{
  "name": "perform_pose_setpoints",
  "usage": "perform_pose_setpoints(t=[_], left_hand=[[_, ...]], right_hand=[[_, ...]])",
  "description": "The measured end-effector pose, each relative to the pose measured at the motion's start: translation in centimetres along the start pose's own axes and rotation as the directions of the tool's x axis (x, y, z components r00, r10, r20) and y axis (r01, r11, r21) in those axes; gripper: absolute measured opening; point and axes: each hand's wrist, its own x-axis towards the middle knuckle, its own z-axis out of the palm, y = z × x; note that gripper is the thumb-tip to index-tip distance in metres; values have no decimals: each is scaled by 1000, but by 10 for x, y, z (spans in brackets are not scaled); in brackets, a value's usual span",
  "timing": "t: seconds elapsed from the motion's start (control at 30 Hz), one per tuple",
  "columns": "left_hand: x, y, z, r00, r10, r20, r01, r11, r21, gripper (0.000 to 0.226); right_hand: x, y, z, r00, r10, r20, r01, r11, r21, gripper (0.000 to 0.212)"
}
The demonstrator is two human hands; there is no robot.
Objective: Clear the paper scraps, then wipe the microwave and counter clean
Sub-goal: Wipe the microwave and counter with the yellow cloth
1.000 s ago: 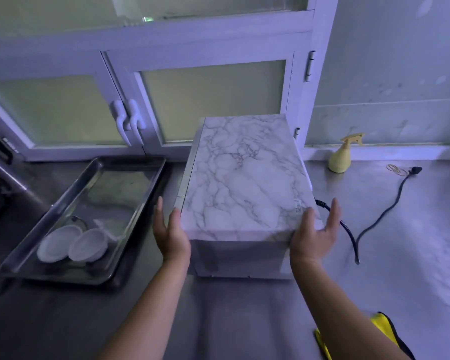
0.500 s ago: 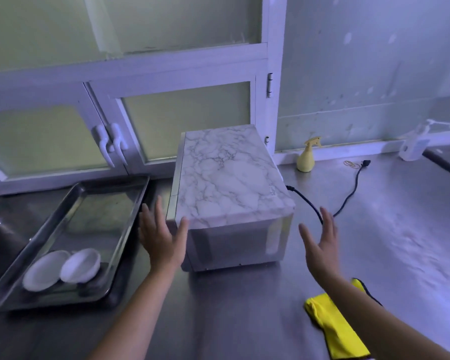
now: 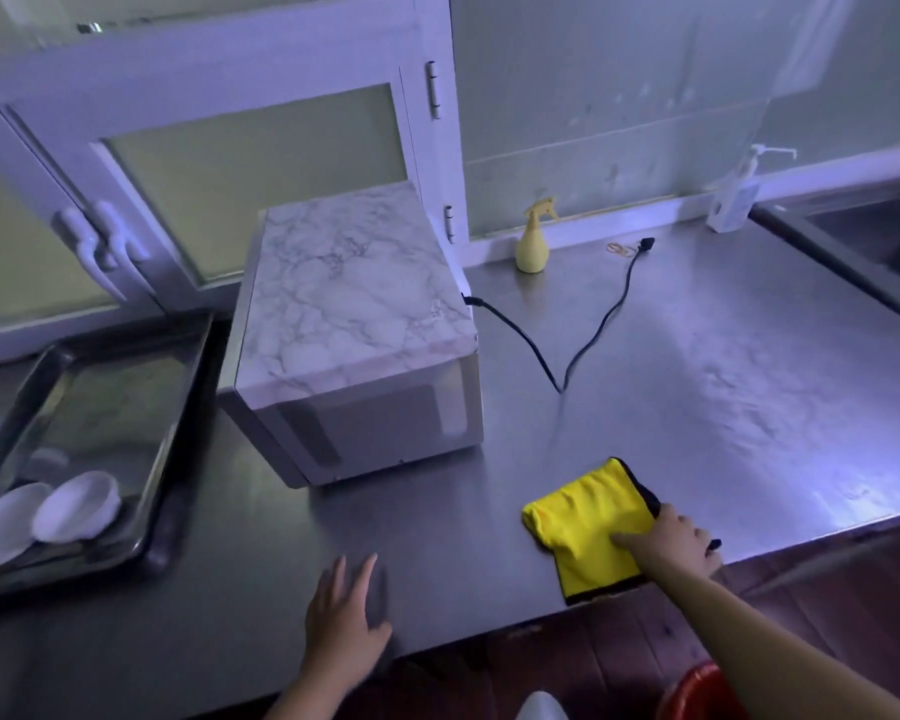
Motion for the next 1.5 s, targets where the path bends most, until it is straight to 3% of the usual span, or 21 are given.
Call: perform_pose_setpoints(t=[0.07, 0.17, 0.3, 0.4, 0.53, 0.63, 0.7, 0.77, 0.83, 0.87, 0.93, 1.0, 1.07, 1.1, 1.17, 1.23, 1.33, 1.4, 1.47, 1.5], left_hand=[[-10, 0, 5, 1000, -10, 4, 10, 1000, -18, 86], [-18, 5, 5, 999, -48, -14, 46, 992, -120, 79], [-19, 18, 2, 994, -89, -61, 67, 954, -292, 65], [-19, 38, -3, 996, -83, -17, 64, 866, -496, 47], [-15, 82, -23, 999, 38, 11, -22, 753, -658, 47], [-13, 122, -53, 989, 147, 29, -80, 682, -727, 94], [-15, 146, -75, 972, 234, 22, -136, 635, -760, 104], [-15, 162, -96, 948, 319, -3, -193, 565, -803, 77], [-17, 170, -115, 912, 411, 4, -211, 477, -853, 35], [-19, 173, -121, 896, 443, 21, -205, 457, -865, 21], [-21, 175, -129, 900, 435, 34, -179, 440, -880, 5], [-20, 175, -132, 933, 361, -4, -184, 466, -865, 16], [-18, 173, -134, 953, 300, -37, -195, 518, -833, 21], [-18, 171, -137, 959, 278, -50, -202, 551, -810, 21], [-15, 164, -145, 957, 281, -70, -237, 620, -748, 24], [-15, 154, -158, 938, 343, -57, -280, 648, -708, 23], [-12, 132, -179, 866, 493, 78, -233, 537, -811, 17], [-10, 114, -191, 779, 599, 184, -132, 445, -886, 34], [-6, 94, -197, 704, 666, 246, -87, 424, -902, 63], [-2, 84, -199, 676, 692, 253, -89, 418, -904, 73]], right_hand=[[9, -3, -5, 997, 25, 79, -35, 990, 135, 69], [22, -6, -16, 985, -70, 159, 13, 942, 334, 61], [18, -19, -25, 985, -162, 56, 143, 957, 252, 44], [2, -34, -35, 947, -320, 12, 315, 936, 160, 49], [-27, -61, -69, 803, -594, 50, 565, 784, 256, 40], [-62, -74, -104, 637, -753, 163, 604, 619, 502, 22], [-80, -78, -128, 517, -836, 187, 601, 509, 616, 23], [-91, -80, -151, 423, -886, 190, 538, 414, 734, 24], [-93, -82, -165, 411, -895, 172, 466, 368, 805, 26], [-90, -83, -167, 464, -873, 147, 441, 372, 816, 29], [-83, -86, -158, 662, -747, 67, 412, 436, 800, 38], [-82, -85, -135, 848, -528, -45, 403, 587, 702, 47], [-91, -80, -102, 896, -440, -68, 370, 652, 662, 49], [-99, -78, -85, 900, -436, -3, 318, 652, 688, 44], [-121, -81, -62, 863, -429, 265, 65, 616, 785, 38], [-140, -89, -51, 723, -473, 504, -219, 535, 816, 55], [-158, -109, -46, 589, -632, 505, -431, 283, 857, 78], [-174, -126, -45, 502, -707, 499, -502, 232, 833, 89], [-192, -144, -40, 409, -785, 466, -554, 192, 810, 93], [-203, -152, -37, 399, -805, 438, -540, 180, 822, 90]])
